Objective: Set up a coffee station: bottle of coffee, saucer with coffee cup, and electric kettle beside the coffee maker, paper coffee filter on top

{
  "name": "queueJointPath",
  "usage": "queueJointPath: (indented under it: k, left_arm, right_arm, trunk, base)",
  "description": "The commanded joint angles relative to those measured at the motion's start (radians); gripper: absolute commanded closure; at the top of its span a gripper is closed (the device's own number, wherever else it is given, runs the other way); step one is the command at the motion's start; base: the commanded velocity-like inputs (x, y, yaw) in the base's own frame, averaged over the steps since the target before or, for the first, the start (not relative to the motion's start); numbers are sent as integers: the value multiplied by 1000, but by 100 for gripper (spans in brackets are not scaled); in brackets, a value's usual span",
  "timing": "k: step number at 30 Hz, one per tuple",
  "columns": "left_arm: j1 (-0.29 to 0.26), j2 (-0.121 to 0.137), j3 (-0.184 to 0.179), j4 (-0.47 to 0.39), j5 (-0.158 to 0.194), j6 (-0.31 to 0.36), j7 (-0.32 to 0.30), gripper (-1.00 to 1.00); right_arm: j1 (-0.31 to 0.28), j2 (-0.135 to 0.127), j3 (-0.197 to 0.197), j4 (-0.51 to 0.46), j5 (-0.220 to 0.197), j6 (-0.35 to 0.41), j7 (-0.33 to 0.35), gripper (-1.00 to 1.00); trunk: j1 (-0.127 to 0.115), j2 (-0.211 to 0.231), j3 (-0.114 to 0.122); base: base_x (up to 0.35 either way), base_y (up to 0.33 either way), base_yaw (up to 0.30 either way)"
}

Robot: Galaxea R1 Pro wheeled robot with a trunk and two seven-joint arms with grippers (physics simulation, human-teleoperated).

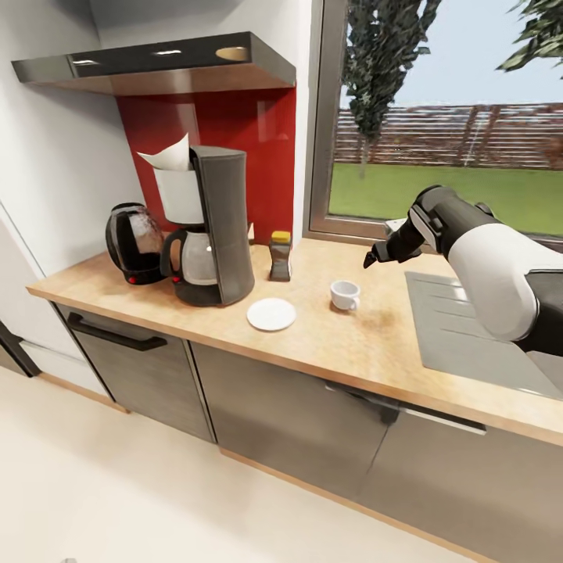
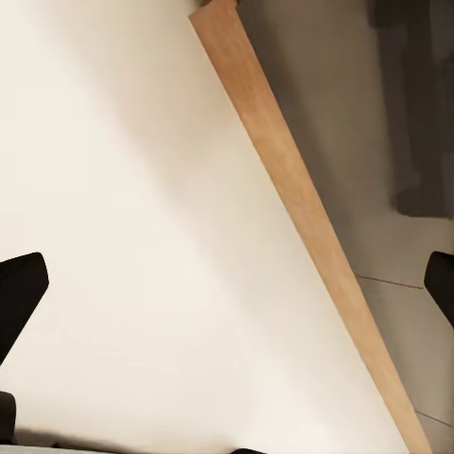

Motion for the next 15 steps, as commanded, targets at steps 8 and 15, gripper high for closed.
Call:
queueJointPath:
  k: [8, 15]
  left_arm:
    - [0, 0, 8, 0, -2, 11, -4, -100]
    - [0, 0, 8, 0, -2, 10, -5, -100]
  right_arm:
    - [-1, 1, 2, 17, 9, 2, 10, -100]
    - [0, 4, 3, 29, 9, 2, 10, -100]
  trunk:
    - [0, 0, -1]
    - [0, 0, -1]
  base:
    - [69, 0, 0]
    - [25, 0, 0]
